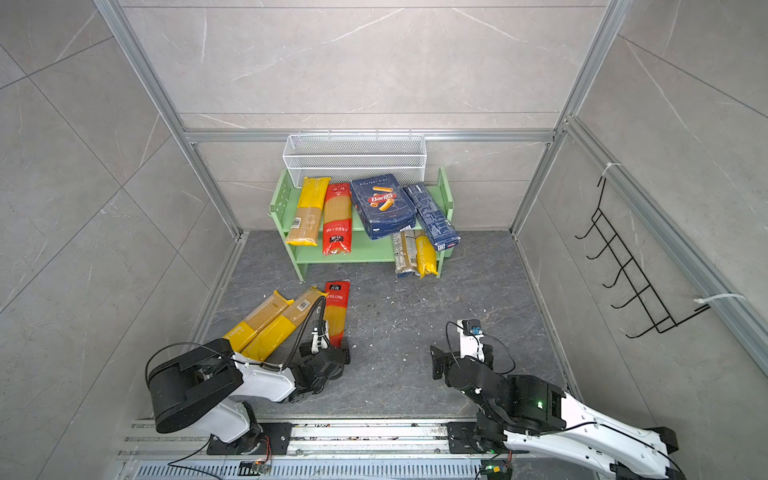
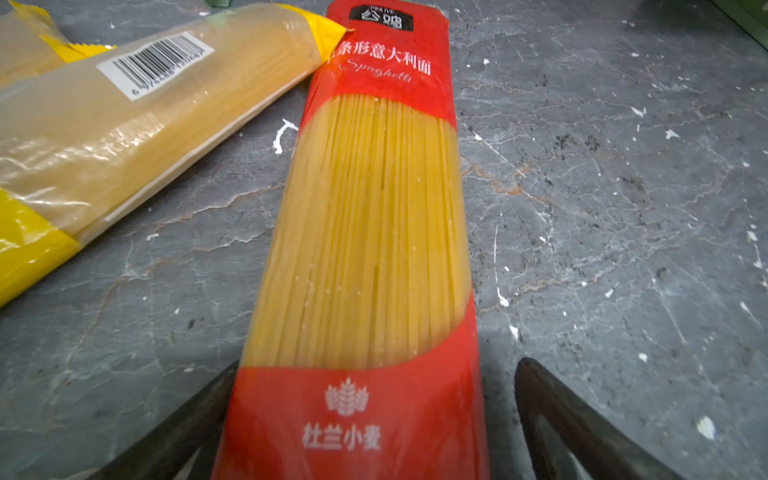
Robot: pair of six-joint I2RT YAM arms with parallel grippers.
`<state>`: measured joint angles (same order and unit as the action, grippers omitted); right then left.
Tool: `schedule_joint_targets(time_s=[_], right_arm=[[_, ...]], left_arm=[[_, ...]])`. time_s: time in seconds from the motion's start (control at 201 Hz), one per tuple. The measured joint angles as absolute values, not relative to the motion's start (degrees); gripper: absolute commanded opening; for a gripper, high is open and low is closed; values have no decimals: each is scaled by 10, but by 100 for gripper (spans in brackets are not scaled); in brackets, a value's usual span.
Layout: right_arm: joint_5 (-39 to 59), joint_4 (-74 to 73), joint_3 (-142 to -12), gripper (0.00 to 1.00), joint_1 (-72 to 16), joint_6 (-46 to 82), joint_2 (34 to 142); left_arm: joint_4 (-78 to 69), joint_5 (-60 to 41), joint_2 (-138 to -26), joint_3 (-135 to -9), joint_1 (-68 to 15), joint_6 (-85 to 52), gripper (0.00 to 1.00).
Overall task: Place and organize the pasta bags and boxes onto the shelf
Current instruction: 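Close the left gripper on the red bag end and tilt it upright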
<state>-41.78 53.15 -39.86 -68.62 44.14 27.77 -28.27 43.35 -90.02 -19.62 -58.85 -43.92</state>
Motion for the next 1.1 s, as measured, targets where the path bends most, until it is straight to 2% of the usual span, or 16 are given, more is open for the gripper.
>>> schedule_joint_targets(time_s=[0.159,0.473,0.558,0.622,0.682,1.095], right_arm=[[-418,538,-404,100,-686,444,282],[-418,552,-437,99,-686,445,318],[-418,553,-451,100,-686,445,319],[-418,553,-455,100,-686,444,317],[-417,553,-456,100,-686,444,317],[-404,536,-455,100,-686,439,326]], left_arm=[[-243,427,-878,-199,-596,-456,97],[-261,499,-956,-217,-615,-499,69],[-273,501,-954,-211,-615,-518,45],[-283,499,-952,-205,-614,-532,11],[-296,510,-936,-200,-616,-546,0],[-281,494,-821,-131,-676,-554,0]])
